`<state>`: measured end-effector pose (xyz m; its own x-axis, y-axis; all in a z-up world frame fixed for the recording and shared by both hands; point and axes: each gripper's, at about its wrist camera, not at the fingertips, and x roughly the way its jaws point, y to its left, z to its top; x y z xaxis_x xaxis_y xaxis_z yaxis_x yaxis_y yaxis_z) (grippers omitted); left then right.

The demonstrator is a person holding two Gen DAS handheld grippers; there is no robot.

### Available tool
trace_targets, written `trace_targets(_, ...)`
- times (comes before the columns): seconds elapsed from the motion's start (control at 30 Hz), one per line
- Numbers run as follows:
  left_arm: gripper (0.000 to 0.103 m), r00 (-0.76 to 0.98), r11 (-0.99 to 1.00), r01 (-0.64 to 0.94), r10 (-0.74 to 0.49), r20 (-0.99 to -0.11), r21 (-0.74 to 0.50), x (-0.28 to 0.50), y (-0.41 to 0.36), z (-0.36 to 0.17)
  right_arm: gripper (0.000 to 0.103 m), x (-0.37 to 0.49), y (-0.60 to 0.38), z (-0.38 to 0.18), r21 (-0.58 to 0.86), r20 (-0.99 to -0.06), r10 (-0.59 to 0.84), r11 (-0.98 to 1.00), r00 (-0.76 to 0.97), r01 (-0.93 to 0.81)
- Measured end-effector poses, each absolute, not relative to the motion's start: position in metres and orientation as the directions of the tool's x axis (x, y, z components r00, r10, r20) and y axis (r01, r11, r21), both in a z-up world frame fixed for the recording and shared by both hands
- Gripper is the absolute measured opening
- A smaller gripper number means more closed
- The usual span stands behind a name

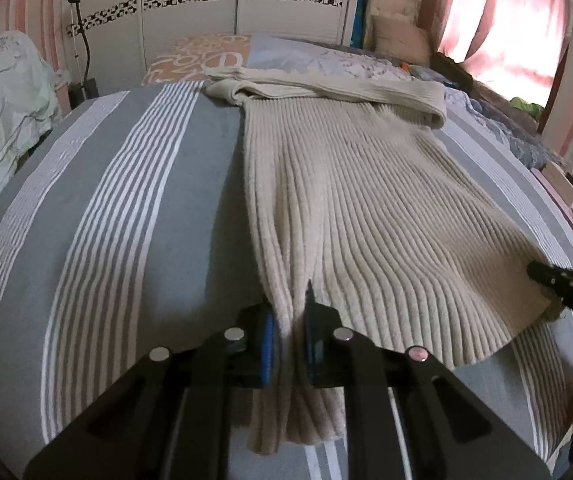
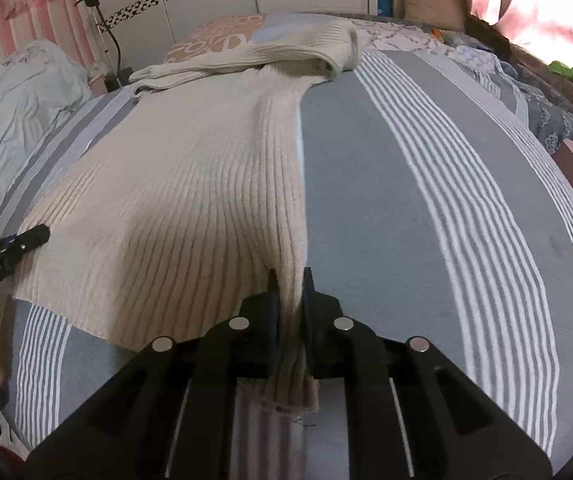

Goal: Fold small clothes
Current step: 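Lift the hem with both grippers and fold it up over the folded sleeves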

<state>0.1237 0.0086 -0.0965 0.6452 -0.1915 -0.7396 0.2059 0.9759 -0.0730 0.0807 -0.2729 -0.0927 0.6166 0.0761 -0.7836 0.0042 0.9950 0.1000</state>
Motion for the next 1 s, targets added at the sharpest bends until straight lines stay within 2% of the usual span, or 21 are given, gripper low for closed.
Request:
trace_targets(0.27,0.012,0.698,0.976,0.204,-0.199,-0.687,-0.076,0.087,0.019,-0.060,0.010,0.039,-0.289,-0.055,0.098,-0.723,0.043,0.994,0.690,0.041)
trace_targets(0.57,0.012,0.713,0.952,0.277,-0.296,-0.636,-0.133,0.039,0.017,-0.003,0.010,-0.018,-0.297,0.022,0.121,-0.620,0.052,0.992,0.783,0.029)
trace_targets(0.8,0.012,0.693,0.952,0.244,-0.304,-0.653,-0.185,0.063,0.025,-0.010,0.011,-0.002,-0.296,0.020,0.130,-0.641,0.077,0.991,0.764,0.010)
trace_targets(1.0,0.012,0.698,0.953,0.249,-0.301,-0.650,-0.174,0.081,0.017,-0.007,0.011,0.027,-0.290,0.016,0.139,-0.649,0.094,0.990,0.755,-0.004)
